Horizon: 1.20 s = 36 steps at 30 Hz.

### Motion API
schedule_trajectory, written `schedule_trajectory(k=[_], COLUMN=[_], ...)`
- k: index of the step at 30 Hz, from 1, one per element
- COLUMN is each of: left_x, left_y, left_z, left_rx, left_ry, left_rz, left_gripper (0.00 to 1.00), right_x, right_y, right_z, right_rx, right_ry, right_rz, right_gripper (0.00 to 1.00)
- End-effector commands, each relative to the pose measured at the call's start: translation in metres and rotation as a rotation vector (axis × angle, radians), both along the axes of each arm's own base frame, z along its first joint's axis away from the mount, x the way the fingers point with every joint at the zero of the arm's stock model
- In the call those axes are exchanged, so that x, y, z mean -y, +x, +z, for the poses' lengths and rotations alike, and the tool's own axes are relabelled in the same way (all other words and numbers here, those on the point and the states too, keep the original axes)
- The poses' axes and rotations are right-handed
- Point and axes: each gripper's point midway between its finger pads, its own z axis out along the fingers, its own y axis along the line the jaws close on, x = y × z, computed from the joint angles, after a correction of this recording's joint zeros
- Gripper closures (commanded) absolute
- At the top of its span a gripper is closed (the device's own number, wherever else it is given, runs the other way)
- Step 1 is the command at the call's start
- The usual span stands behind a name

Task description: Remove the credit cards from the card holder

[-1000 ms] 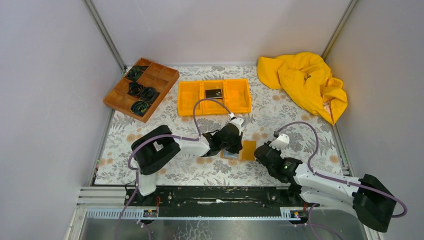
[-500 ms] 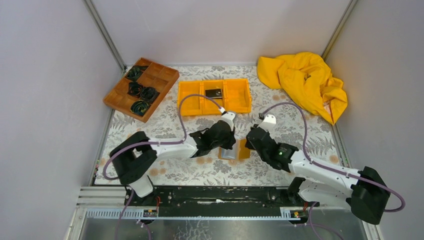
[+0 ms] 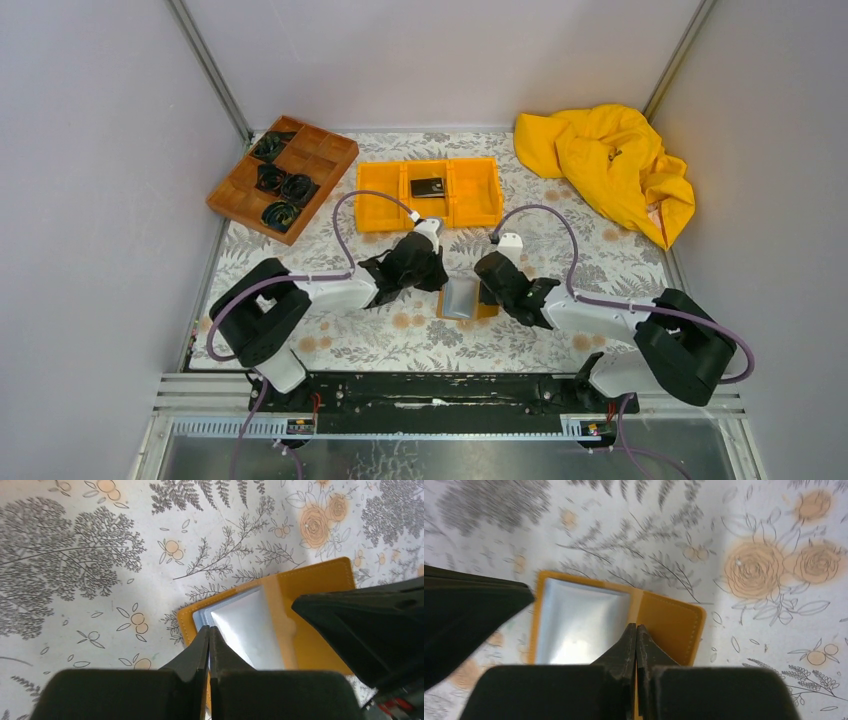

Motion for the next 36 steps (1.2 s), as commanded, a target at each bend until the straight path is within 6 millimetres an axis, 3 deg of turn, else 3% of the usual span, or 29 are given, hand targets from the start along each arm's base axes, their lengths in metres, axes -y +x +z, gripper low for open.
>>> schedule_trajectory(k=[1,5,8,11,29,36], left_x=[0.021,0.029,0.026,0.023,0.033,0.041], left_y=[-0.008,-0.012,-0.012,-0.011,-0.019,-0.025], left_z=[0.008,0.010,0.019,0.025,0.007,0.012], left_rx=[-0.062,-0.085,-0.052,-0.036,-0.136,-0.149], left_ry=[-0.160,-0.220,-0.252,-0.249,-0.293,-0.342], left_rz=[-0.112,-0.153,-0.143,-0.143,-0.186,-0.232], left_gripper=[0.95,0.87,0.60,0.51,0.58,0.63], right_x=[-0.001,0.001,0.001,-0.006,0.001,0.000], right_y=[-0.003,-0.002,0.000,-0.007,-0.005,-0.005], right_z=[-0.018,-0.029,-0.033,-0.043,-0.039,-0.041], right_rx=[-0.064,-0.143,-0.151,-0.164,-0.138,-0.152], right_ry=[0.058,-0.023,-0.058,-0.005,0.029,0.033], right_rz=[0.043,0.106,0.140,0.170,0.160,0.167], right_gripper=[1.00,1.00,1.00,1.00,1.00,1.00])
